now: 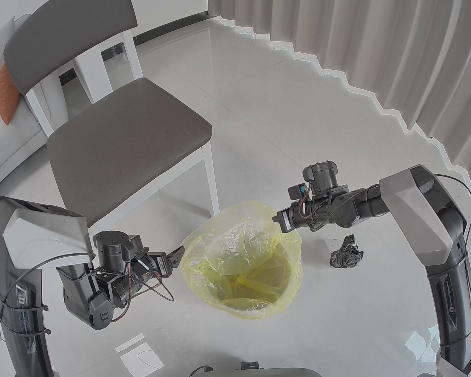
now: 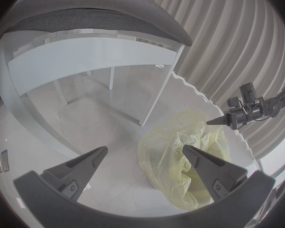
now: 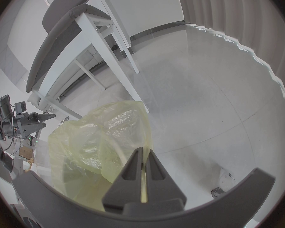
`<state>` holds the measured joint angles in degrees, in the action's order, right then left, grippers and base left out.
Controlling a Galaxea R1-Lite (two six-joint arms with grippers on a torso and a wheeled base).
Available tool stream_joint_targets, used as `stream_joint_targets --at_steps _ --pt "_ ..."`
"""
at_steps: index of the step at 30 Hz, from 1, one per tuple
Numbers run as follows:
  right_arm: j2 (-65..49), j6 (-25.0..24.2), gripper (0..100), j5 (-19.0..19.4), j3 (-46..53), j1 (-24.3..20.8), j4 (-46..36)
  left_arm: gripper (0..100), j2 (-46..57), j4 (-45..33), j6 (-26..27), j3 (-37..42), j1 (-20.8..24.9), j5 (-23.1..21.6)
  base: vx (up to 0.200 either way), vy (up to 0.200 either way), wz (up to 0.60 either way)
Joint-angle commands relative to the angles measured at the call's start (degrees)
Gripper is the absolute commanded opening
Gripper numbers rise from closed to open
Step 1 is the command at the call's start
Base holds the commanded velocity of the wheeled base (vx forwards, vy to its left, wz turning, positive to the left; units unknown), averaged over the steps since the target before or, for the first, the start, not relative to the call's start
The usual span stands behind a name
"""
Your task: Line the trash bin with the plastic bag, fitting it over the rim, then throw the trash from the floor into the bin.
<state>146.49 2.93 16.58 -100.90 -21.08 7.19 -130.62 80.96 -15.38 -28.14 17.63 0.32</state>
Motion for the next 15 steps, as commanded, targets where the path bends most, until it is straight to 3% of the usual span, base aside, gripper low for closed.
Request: stream_joint_targets --at_steps 1,15 --pt "4.33 -0.03 0 0.03 -6.68 -0.02 -3.85 100 -1.21 0.34 -0.17 -0.08 -0.05 0.03 0.000 0.000 0.00" --pt "13.73 0.06 0 0.03 -13.69 0.25 -9.04 100 -4.55 3.42 -0.17 0.01 -0.05 -0.05 0.000 0.000 0.00"
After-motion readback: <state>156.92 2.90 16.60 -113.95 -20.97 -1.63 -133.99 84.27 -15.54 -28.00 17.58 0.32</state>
